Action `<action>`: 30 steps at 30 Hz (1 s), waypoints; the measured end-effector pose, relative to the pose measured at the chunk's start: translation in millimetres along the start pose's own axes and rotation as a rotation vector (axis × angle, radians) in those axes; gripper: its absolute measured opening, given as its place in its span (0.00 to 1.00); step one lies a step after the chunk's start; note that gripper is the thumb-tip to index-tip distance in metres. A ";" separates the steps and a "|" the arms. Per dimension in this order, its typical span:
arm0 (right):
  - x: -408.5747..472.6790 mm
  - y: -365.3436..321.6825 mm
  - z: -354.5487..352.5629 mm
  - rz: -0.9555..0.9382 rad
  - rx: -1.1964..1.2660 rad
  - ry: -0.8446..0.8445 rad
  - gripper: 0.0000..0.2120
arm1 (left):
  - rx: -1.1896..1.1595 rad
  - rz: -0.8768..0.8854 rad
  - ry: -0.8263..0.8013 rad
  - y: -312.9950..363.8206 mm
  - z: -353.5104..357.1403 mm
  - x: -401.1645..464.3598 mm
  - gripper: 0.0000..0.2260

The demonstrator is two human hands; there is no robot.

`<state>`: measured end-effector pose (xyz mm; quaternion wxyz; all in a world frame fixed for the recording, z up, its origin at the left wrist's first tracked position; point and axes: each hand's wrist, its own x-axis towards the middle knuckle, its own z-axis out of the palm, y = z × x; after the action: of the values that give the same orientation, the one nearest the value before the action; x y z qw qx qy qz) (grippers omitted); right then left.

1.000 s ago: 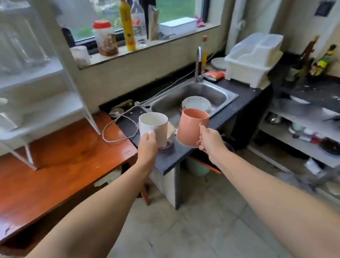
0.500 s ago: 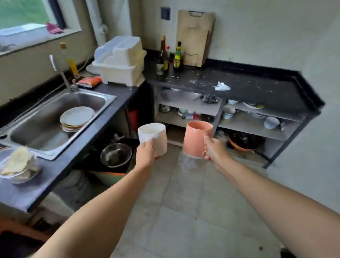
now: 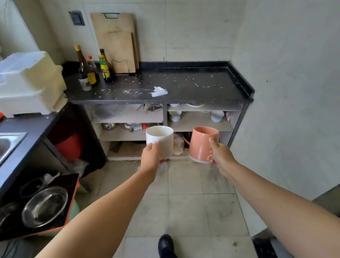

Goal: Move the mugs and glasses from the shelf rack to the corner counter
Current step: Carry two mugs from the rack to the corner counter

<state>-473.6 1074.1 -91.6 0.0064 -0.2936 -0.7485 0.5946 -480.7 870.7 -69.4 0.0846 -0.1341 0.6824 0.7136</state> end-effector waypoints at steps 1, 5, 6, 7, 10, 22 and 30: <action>16.7 -4.6 -5.1 0.012 0.010 0.020 0.20 | 0.019 0.011 -0.017 3.0 12.7 16.1 0.11; 93.6 -25.3 -19.6 0.026 0.028 0.085 0.22 | 0.084 0.021 -0.095 20.5 66.1 89.8 0.09; 112.9 -32.4 -23.4 0.037 0.035 0.106 0.22 | 0.087 -0.008 -0.117 28.3 80.6 109.6 0.09; 124.4 -37.1 -27.1 0.052 0.040 0.117 0.22 | 0.080 -0.032 -0.132 33.6 90.0 121.6 0.09; 180.7 -61.9 -41.6 0.089 0.070 0.160 0.21 | 0.060 -0.037 -0.181 62.4 132.7 175.4 0.09; 401.0 -111.9 -90.1 0.158 0.134 0.278 0.19 | 0.117 0.007 -0.280 107.1 276.7 368.8 0.09; 574.3 -173.4 -120.7 0.166 0.106 0.206 0.17 | 0.119 -0.044 -0.230 151.3 388.8 505.1 0.09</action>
<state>-980.5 1417.0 -96.3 0.0496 -0.4131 -0.6844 0.5987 -1035.9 1218.5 -67.8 0.1856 -0.0613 0.7062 0.6805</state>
